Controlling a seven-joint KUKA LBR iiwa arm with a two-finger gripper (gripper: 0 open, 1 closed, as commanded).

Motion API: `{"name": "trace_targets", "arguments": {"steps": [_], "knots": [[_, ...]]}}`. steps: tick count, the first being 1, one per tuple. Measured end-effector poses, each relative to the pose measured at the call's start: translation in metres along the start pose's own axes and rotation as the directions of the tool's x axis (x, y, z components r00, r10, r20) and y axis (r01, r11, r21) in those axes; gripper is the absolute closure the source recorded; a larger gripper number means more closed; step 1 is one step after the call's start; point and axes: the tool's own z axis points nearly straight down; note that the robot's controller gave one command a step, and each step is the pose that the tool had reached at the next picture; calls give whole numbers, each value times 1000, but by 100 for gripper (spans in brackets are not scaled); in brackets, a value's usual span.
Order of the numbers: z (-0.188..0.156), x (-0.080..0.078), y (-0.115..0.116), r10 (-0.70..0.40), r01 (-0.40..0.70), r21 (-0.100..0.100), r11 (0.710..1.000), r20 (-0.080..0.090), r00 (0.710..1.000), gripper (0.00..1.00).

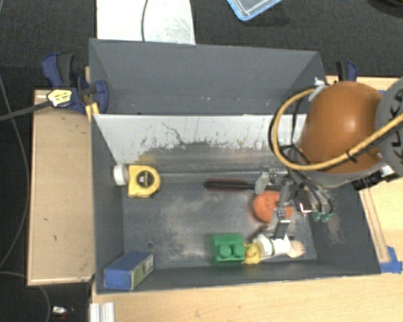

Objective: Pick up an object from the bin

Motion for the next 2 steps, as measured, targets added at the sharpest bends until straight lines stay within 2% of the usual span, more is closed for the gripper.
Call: {"name": "trace_targets", "arguments": {"steps": [1,2], "knots": [[-4,-2,0,1,-1,0,1000,9,1000,0],[57,-18,-57,-81,81,1,997,14,997,0]]}}
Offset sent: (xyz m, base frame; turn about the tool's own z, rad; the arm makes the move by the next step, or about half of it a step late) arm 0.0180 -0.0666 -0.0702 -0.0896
